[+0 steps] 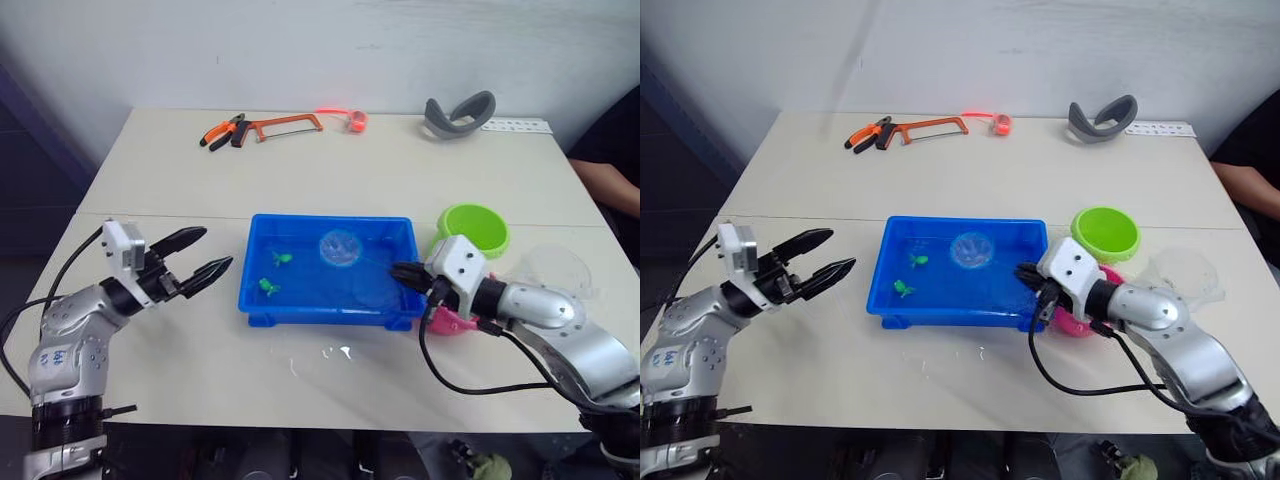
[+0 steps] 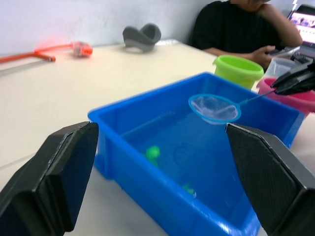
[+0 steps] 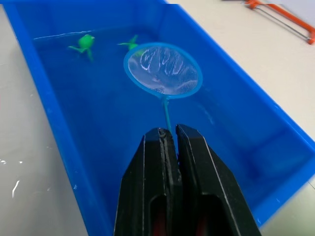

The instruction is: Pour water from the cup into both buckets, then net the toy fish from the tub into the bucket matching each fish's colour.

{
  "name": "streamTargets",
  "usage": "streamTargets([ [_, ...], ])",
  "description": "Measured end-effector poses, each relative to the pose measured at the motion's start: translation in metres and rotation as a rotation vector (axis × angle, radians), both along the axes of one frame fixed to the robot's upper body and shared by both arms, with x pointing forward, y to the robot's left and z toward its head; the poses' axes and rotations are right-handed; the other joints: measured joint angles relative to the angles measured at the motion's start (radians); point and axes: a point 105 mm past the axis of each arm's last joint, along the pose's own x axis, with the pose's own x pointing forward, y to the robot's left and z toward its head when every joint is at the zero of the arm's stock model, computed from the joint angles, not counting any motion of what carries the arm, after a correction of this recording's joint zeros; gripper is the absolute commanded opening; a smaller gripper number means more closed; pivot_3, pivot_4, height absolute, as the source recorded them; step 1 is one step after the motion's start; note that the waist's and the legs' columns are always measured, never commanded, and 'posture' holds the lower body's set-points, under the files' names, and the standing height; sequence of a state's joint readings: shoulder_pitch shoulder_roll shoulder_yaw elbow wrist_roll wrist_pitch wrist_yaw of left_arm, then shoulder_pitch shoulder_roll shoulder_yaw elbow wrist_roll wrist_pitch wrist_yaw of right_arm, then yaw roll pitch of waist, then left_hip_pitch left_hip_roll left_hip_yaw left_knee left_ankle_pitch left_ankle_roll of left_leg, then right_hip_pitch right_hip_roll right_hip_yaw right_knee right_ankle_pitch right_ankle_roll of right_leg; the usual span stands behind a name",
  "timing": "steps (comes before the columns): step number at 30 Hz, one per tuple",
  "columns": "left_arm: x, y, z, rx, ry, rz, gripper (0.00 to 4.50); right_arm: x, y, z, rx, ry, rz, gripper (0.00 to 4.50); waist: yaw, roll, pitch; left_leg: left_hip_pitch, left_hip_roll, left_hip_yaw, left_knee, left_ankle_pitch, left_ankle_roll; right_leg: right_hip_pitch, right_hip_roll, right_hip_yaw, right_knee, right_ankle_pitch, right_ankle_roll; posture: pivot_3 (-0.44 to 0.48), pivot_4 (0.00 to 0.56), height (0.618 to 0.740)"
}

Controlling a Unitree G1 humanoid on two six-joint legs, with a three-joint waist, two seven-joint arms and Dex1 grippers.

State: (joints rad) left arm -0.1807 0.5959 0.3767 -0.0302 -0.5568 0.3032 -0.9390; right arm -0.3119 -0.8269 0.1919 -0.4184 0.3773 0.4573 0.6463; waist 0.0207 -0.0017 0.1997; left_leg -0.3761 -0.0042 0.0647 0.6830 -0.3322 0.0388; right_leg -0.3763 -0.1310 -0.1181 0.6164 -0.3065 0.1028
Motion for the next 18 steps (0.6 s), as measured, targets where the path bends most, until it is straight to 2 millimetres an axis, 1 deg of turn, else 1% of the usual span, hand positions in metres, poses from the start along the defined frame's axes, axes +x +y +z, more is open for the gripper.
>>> streamTargets([
  [4,-0.006,0.009,-0.001,0.047,0.027,0.009,4.48,0.011,0.003,-0.003,-0.086,-0.008,0.007,0.0,0.0,0.0,0.0,0.0,0.0,0.0,0.0,0.0,0.0,-0.001,0.0,0.0,0.0,0.0,0.0,0.0,0.15,0.74],
  [8,-0.011,0.015,0.004,0.116,0.054,-0.03,4.48,0.022,0.009,-0.013,-0.18,-0.002,0.008,0.0,-0.005,0.0,0.0,0.0,0.0,0.0,-0.001,0.0,-0.001,-0.001,0.0,0.0,0.0,0.0,0.0,0.0,0.15,0.74],
  [11,-0.011,0.018,0.009,0.157,0.064,-0.056,4.48,0.028,0.016,-0.023,-0.243,0.008,0.019,0.0,-0.008,0.0,0.0,0.0,0.0,0.0,-0.001,0.0,-0.001,-0.001,0.0,0.0,0.0,0.0,0.0,0.0,0.15,0.74],
  [14,-0.009,0.018,0.015,0.178,0.056,-0.076,4.48,0.031,0.021,-0.026,-0.266,0.011,0.028,0.0,-0.011,0.0,0.0,-0.001,0.0,0.0,-0.001,0.0,-0.001,-0.002,0.0,0.0,0.0,0.0,0.0,0.0,0.15,0.74],
  [16,-0.007,0.019,0.014,0.188,0.071,-0.083,4.48,0.034,0.029,-0.025,-0.264,0.001,0.038,0.0,-0.021,0.0,0.0,-0.001,0.0,0.0,-0.002,0.0,-0.001,-0.002,0.0,-0.001,0.0,0.0,0.0,0.0,0.15,0.74],
  [18,-0.006,0.017,0.012,0.194,0.079,-0.098,4.48,0.036,0.037,-0.023,-0.254,-0.008,0.048,0.0,-0.024,0.0,0.0,-0.001,0.0,0.001,-0.002,0.0,-0.001,-0.002,0.001,-0.001,0.0,0.0,0.0,0.0,0.15,0.74],
])
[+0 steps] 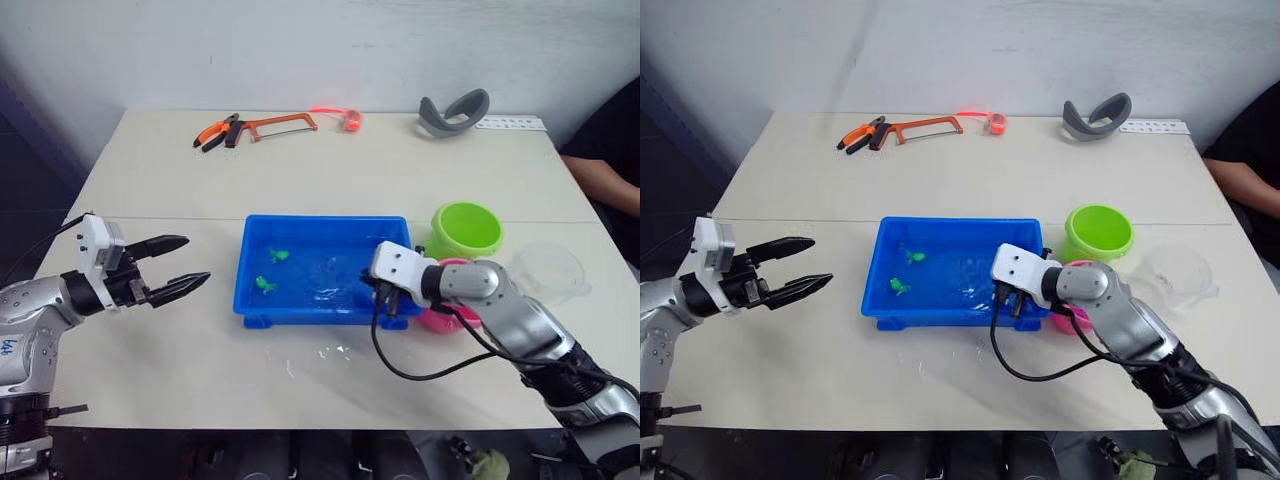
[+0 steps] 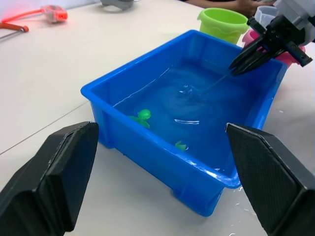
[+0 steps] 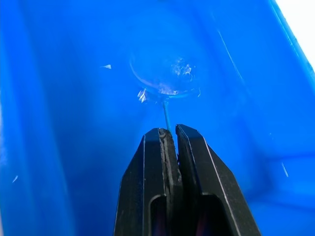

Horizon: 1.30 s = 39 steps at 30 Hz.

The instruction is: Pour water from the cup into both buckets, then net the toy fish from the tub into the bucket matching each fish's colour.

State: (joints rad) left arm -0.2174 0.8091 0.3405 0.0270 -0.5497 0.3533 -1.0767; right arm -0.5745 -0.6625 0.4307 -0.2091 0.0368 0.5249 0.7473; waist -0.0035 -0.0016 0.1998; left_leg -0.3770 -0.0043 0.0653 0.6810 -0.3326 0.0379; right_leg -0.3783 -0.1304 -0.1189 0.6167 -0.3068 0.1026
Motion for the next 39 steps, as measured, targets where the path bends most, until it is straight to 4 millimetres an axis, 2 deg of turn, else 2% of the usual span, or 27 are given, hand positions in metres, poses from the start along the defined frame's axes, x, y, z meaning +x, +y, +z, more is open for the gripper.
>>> streamTargets([
  [4,0.003,-0.002,-0.003,0.0,0.014,-0.008,4.48,0.009,0.023,0.006,0.035,-0.023,0.024,0.0,-0.009,0.0,0.0,0.0,0.0,0.001,0.0,0.0,0.0,-0.002,0.0,0.001,0.002,0.0,0.0,0.0,0.15,0.74],
  [10,0.003,-0.003,-0.005,0.0,0.025,-0.01,4.48,0.016,0.038,-0.002,0.081,0.011,0.02,0.0,-0.013,0.0,0.0,-0.001,0.0,0.001,-0.001,0.0,0.0,-0.004,0.0,0.001,0.003,0.0,0.0,0.0,0.15,0.74],
  [20,0.003,-0.003,-0.005,0.001,0.026,-0.009,4.48,0.005,0.037,0.008,0.21,-0.008,0.057,0.0,-0.021,0.0,0.0,-0.001,0.0,0.001,-0.001,0.0,-0.001,-0.004,0.0,0.001,0.004,0.0,0.0,0.0,0.15,0.74],
  [28,0.005,-0.006,-0.009,-0.002,0.034,-0.018,4.48,-0.011,0.022,0.027,0.334,-0.041,0.069,0.0,-0.021,0.0,0.0,-0.001,0.0,0.001,-0.001,0.0,-0.001,-0.005,0.0,0.001,0.004,0.0,0.0,0.0,0.15,0.74],
  [33,0.012,-0.014,-0.009,-0.008,0.025,-0.055,4.48,-0.027,-0.002,0.034,0.365,-0.072,0.048,0.0,-0.015,0.0,0.0,-0.001,0.0,0.001,-0.002,0.0,-0.001,-0.004,0.0,0.001,0.003,0.0,0.0,0.0,0.15,0.74],
  [39,0.024,-0.041,-0.002,-0.05,-0.007,-0.144,4.48,-0.046,-0.034,0.056,0.362,-0.144,0.011,0.0,0.003,0.0,0.0,-0.001,0.0,0.003,-0.001,0.0,-0.001,-0.004,0.0,0.002,0.003,0.0,0.0,0.0,0.15,0.74],
])
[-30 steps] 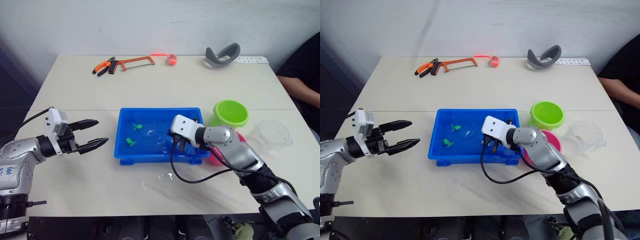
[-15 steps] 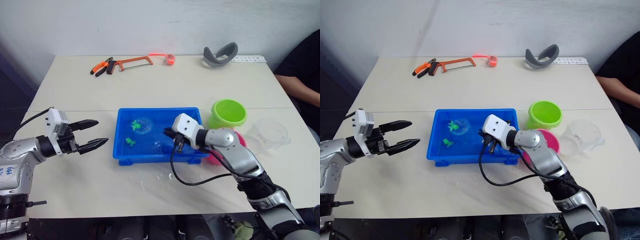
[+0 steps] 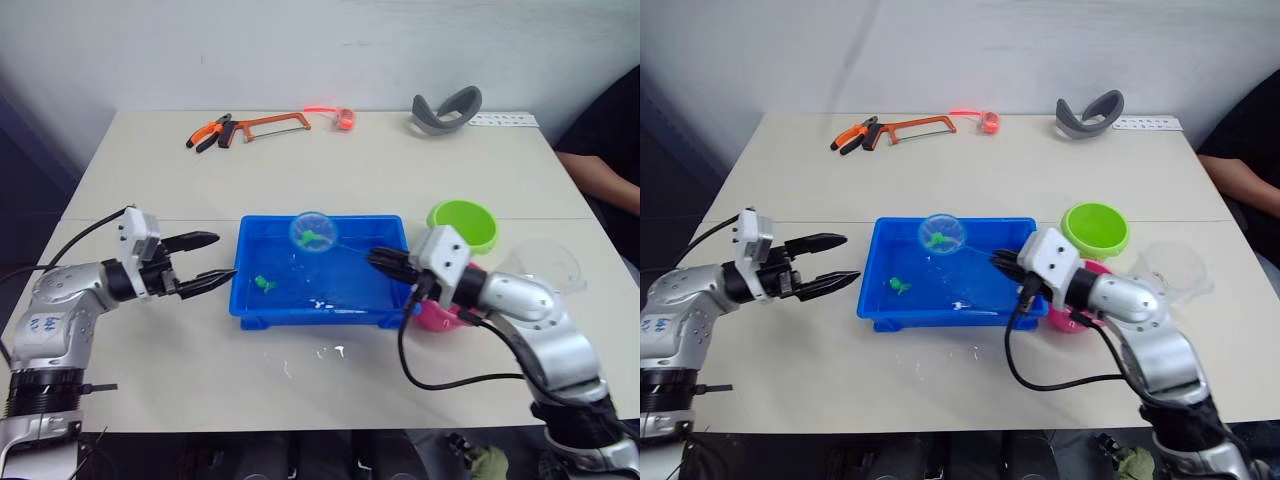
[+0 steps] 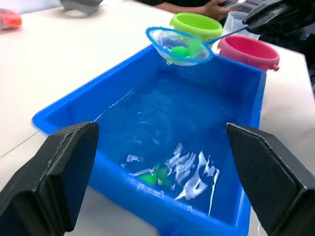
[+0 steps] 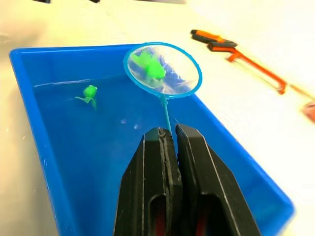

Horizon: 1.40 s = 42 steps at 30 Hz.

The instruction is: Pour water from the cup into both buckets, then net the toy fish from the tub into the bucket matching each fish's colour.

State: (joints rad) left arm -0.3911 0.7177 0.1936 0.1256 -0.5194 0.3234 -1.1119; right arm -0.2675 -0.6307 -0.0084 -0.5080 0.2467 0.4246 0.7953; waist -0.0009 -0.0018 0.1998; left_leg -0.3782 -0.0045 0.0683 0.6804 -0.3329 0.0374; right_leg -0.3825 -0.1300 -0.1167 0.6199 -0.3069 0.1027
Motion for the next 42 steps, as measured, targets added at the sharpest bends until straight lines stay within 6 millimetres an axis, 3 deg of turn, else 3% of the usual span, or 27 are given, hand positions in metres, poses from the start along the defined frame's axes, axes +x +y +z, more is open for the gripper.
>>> streamTargets([
  [10,0.01,-0.054,0.007,-0.056,-0.037,-0.167,4.48,-0.024,-0.07,0.018,-0.108,-0.03,-0.213,0.0,0.024,0.0,0.0,0.0,0.0,0.001,0.001,0.0,0.001,0.002,0.001,0.0,-0.001,0.0,0.0,0.0,0.15,0.74],
  [15,0.015,-0.076,0.009,-0.097,-0.035,-0.227,4.48,-0.028,-0.119,0.028,-0.224,-0.095,-0.373,0.0,0.026,0.0,0.0,0.001,-0.001,0.001,0.001,0.001,0.002,0.004,0.003,0.0,-0.001,0.0,0.0,0.0,0.15,0.74],
  [17,0.015,-0.089,0.01,-0.109,-0.038,-0.265,4.48,-0.025,-0.151,0.033,-0.304,-0.15,-0.474,0.0,0.026,0.0,0.0,0.002,-0.001,0.001,0.001,0.001,0.002,0.005,0.003,0.0,-0.001,0.0,0.001,0.0,0.15,0.74],
  [24,0.018,-0.108,0.009,-0.14,-0.039,-0.308,4.48,-0.013,-0.205,0.026,-0.702,-0.327,-0.588,0.0,0.022,0.0,0.0,0.003,-0.001,0.002,0.001,0.002,0.002,0.005,0.002,0.001,-0.001,0.0,0.001,0.0,0.15,0.74],
  [28,0.017,-0.115,0.007,-0.152,-0.04,-0.323,4.48,-0.004,-0.213,0.021,-0.976,-0.48,-0.534,0.0,0.021,0.0,0.0,0.004,-0.001,0.002,0.001,0.002,0.001,0.005,0.001,0.002,-0.001,0.0,0.001,0.0,0.15,0.74],
  [32,0.017,-0.118,0.007,-0.161,-0.046,-0.329,4.48,0.001,-0.206,0.021,-1.203,-0.66,-0.396,0.0,0.022,0.0,0.0,0.004,0.0,0.002,0.001,0.003,0.0,0.005,0.001,0.002,-0.002,0.0,0.001,0.0,0.15,0.74],
  [42,0.015,-0.13,0.006,-0.196,-0.042,-0.346,4.48,0.008,-0.201,0.028,-1.366,-0.926,-0.253,0.0,0.023,0.0,0.0,0.003,0.0,0.001,0.0,0.003,0.0,0.006,0.002,0.001,-0.003,0.0,0.001,0.0,0.15,0.74],
])
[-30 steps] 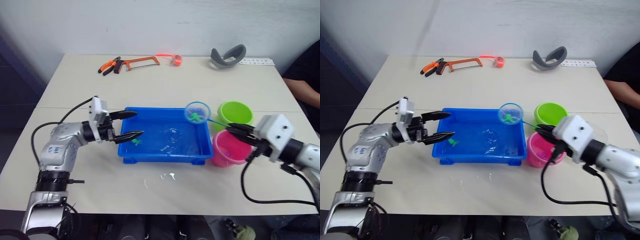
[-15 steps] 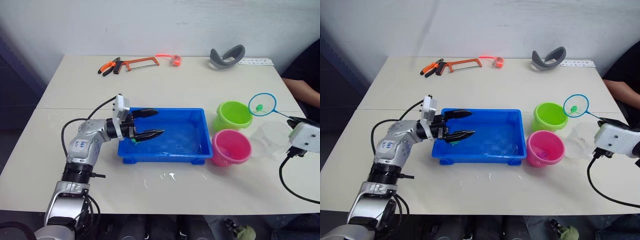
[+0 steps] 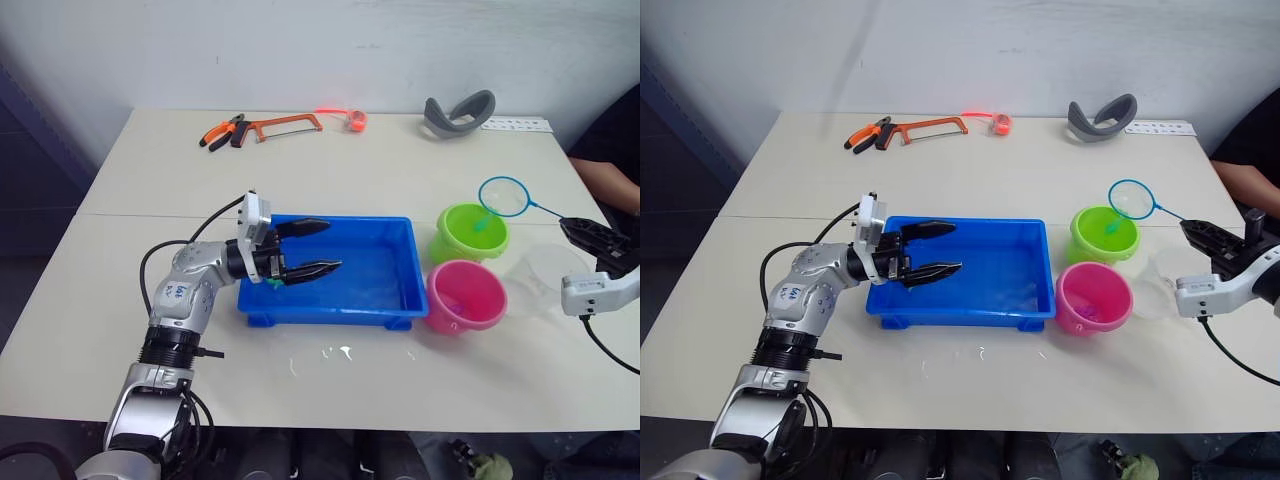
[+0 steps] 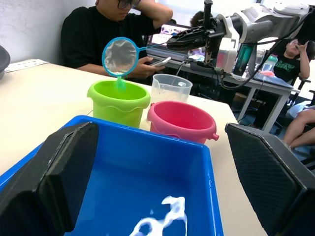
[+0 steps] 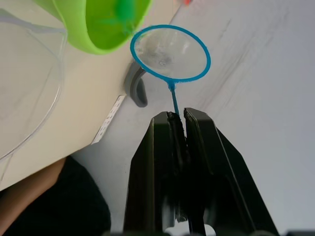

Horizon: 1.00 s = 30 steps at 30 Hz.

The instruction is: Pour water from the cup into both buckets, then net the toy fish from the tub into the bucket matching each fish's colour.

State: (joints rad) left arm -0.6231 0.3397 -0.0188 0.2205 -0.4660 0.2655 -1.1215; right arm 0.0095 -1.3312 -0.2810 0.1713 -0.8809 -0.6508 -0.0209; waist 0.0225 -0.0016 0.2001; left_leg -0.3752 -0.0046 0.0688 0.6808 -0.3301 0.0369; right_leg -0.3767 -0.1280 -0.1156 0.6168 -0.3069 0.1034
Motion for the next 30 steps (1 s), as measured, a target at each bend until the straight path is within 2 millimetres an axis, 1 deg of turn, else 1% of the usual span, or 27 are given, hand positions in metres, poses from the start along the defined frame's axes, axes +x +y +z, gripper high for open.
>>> streamTargets([
  [5,0.001,-0.003,0.0,-0.008,0.007,0.005,4.48,-0.001,-0.001,-0.006,-0.012,0.003,0.031,0.0,-0.001,0.0,0.0,0.0,0.0,0.0,0.0,0.0,0.0,0.0,0.001,0.0,0.0,0.0,0.0,0.0,0.15,0.74],
  [8,0.001,-0.003,0.0,-0.007,0.008,0.007,4.48,-0.001,0.001,-0.003,0.024,-0.002,0.04,0.0,-0.001,0.0,0.0,0.0,0.0,0.0,0.0,0.0,0.0,0.0,0.001,0.0,0.0,0.0,0.0,0.0,0.15,0.74],
  [9,0.001,-0.003,0.0,-0.008,0.007,0.006,4.48,-0.002,0.003,0.0,0.063,0.0,0.047,0.0,-0.001,0.0,0.0,0.0,0.0,0.0,0.0,0.0,0.0,0.0,0.002,0.0,-0.001,0.0,0.0,0.0,0.15,0.74],
  [11,-0.001,-0.001,0.002,-0.017,-0.004,-0.003,4.48,-0.004,0.013,0.006,0.24,0.019,0.068,0.0,-0.001,0.0,0.0,0.0,0.001,-0.001,0.0,0.0,0.0,0.001,0.004,-0.001,-0.005,0.0,0.0,0.0,0.15,0.74],
  [12,-0.002,0.0,0.004,-0.027,-0.013,-0.007,4.48,-0.006,0.018,0.006,0.315,0.047,0.075,0.0,-0.001,0.0,0.0,0.0,0.001,-0.002,0.0,0.0,0.0,0.001,0.004,-0.001,-0.005,0.0,0.0,0.0,0.15,0.74],
  [13,-0.004,0.003,0.007,-0.048,-0.034,-0.008,4.48,-0.009,0.026,0.004,0.428,0.107,0.089,0.0,-0.001,0.0,0.0,0.0,0.001,-0.002,0.0,0.0,0.0,0.002,0.004,-0.001,-0.005,0.0,0.0,0.0,0.15,0.74],
  [16,-0.006,0.022,0.019,-0.113,-0.09,0.035,4.48,-0.016,0.061,-0.007,0.801,0.311,0.143,0.0,-0.005,0.0,0.0,0.0,0.003,-0.003,0.0,0.0,0.0,0.002,0.003,-0.001,-0.003,0.0,0.0,0.0,0.15,0.74],
  [17,-0.007,0.025,0.02,-0.117,-0.097,0.042,4.48,-0.017,0.066,-0.008,0.846,0.342,0.151,0.0,-0.005,0.0,0.0,0.0,0.003,-0.003,0.0,0.0,0.0,0.002,0.003,-0.001,-0.003,0.0,0.0,0.0,0.15,0.74],
  [18,-0.007,0.032,0.024,-0.134,-0.103,0.059,4.48,-0.018,0.075,-0.01,0.926,0.413,0.155,0.0,-0.004,0.0,0.0,0.0,0.002,-0.003,0.001,0.0,0.0,0.002,0.002,-0.001,-0.002,0.0,0.0,0.0,0.15,0.74],
  [19,-0.007,0.041,0.026,-0.143,-0.105,0.086,4.48,-0.02,0.086,-0.01,0.996,0.487,0.166,0.0,-0.004,0.0,0.0,0.0,0.002,-0.004,0.001,0.0,0.0,0.002,0.001,-0.001,-0.002,0.0,0.0,0.0,0.15,0.74],
  [20,-0.007,0.058,0.027,-0.126,-0.105,0.131,4.48,-0.023,0.106,-0.012,1.043,0.601,0.185,0.0,-0.009,0.0,0.0,0.001,0.003,-0.004,0.002,0.0,0.0,0.002,0.0,-0.002,-0.002,0.0,0.0,0.0,0.15,0.74],
  [21,-0.007,0.062,0.027,-0.121,-0.106,0.144,4.48,-0.024,0.112,-0.013,1.051,0.632,0.192,0.0,-0.009,0.0,0.0,0.001,0.003,-0.004,0.002,0.0,0.0,0.002,0.0,-0.002,-0.002,0.0,-0.001,0.0,0.15,0.74],
  [22,-0.01,0.075,0.026,-0.097,-0.112,0.175,4.48,-0.023,0.123,-0.017,1.071,0.705,0.181,0.0,-0.008,0.0,0.0,0.001,0.002,-0.004,0.002,0.0,0.0,0.002,-0.001,-0.003,-0.003,0.0,-0.001,0.0,0.15,0.74],
  [24,-0.014,0.098,0.02,-0.035,-0.098,0.229,4.48,-0.02,0.143,-0.02,1.11,0.799,0.17,0.0,-0.015,0.0,0.0,0.001,0.002,-0.004,0.002,0.0,0.001,0.002,-0.002,-0.003,-0.004,0.0,-0.001,0.0,0.15,0.74],
  [26,-0.019,0.121,0.014,0.025,-0.077,0.283,4.48,-0.016,0.16,-0.031,1.132,0.899,0.136,0.0,-0.019,0.0,0.001,0.001,0.002,-0.005,0.001,-0.001,0.001,0.001,-0.002,-0.003,-0.005,0.0,-0.001,0.0,0.15,0.74],
  [28,-0.026,0.138,0.007,0.087,-0.051,0.311,4.48,-0.01,0.173,-0.039,1.124,0.951,0.12,0.0,-0.02,0.0,0.001,-0.001,0.001,-0.006,0.001,-0.002,0.001,0.001,-0.003,-0.004,-0.006,0.0,-0.001,0.0,0.15,0.74],
  [30,-0.033,0.158,-0.003,0.179,-0.008,0.365,4.48,0.0,0.191,-0.045,1.076,0.975,0.116,0.0,-0.025,0.0,0.001,-0.001,0.001,-0.005,0.001,-0.002,0.001,0.0,-0.003,-0.004,-0.005,0.0,-0.001,0.0,0.15,0.74],
])
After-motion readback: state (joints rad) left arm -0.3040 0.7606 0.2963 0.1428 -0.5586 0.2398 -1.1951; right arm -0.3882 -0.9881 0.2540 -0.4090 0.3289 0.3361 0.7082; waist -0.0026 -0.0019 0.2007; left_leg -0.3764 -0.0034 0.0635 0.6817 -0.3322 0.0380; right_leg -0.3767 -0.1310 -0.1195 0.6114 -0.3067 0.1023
